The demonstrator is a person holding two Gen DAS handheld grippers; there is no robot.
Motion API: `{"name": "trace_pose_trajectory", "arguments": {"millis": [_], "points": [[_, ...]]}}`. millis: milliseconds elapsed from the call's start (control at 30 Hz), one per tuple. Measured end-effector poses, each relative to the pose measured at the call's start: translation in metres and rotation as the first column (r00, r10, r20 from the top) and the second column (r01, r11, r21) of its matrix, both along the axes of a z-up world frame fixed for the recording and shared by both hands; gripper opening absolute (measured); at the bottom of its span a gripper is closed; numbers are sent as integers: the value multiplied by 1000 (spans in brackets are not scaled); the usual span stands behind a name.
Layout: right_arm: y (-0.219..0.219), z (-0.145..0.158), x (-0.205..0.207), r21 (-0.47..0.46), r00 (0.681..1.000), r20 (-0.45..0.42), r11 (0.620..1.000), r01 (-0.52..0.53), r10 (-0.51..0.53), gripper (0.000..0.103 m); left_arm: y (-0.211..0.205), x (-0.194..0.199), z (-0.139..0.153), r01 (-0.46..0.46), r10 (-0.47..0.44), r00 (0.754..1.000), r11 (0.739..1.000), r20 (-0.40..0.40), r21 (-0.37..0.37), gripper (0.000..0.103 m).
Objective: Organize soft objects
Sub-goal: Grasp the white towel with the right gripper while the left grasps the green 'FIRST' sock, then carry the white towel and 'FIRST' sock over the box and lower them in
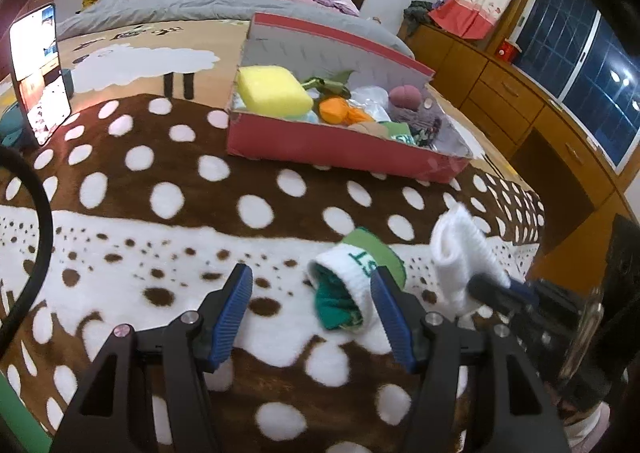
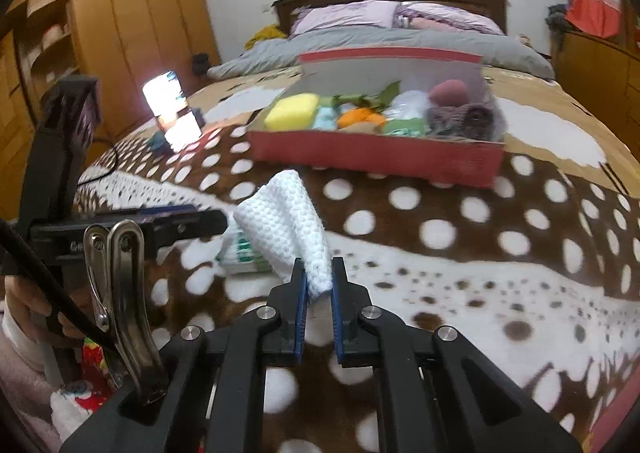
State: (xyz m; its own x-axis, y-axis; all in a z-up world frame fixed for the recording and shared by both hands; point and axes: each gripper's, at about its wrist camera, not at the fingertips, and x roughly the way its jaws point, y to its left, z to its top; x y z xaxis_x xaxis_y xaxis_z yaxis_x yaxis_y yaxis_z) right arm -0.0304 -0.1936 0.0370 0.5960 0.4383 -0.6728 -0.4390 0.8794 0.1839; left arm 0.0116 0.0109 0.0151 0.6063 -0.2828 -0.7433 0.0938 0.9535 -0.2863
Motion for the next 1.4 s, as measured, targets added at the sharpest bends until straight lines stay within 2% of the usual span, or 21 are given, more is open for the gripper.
{"name": "trace_pose_trajectory", "arguments": {"millis": [333, 500, 667, 1067, 1133, 1300, 1400], "points": [[-33, -12, 13, 25, 991, -42, 992, 126, -125, 12, -30, 5, -14, 40, -39, 999, 999, -16, 34, 65], [-34, -20, 13, 40, 991, -53, 992, 122, -120, 12, -46, 7, -23, 55, -54, 998, 996, -19, 67, 64], [-34, -25, 14, 49, 992, -51, 992, 115, -112, 12, -50, 9, -25, 60, -60, 998, 994, 2, 91, 64], [-39, -35, 15, 82, 991, -70, 989, 120, -115, 12, -62, 11, -35, 66, -67, 998, 986, -1, 155, 65], [-38, -35, 15, 83, 991, -70, 989, 120, -115, 12, -62, 10, -35, 64, -66, 998, 985, 6, 158, 61], [-39, -32, 16, 87, 991, -69, 989, 119, -113, 12, -60, 7, -30, 65, -70, 997, 987, 25, 149, 43], [-39, -31, 16, 93, 991, -72, 988, 123, -116, 12, -60, 4, -27, 66, -73, 997, 987, 40, 144, 38]]}}
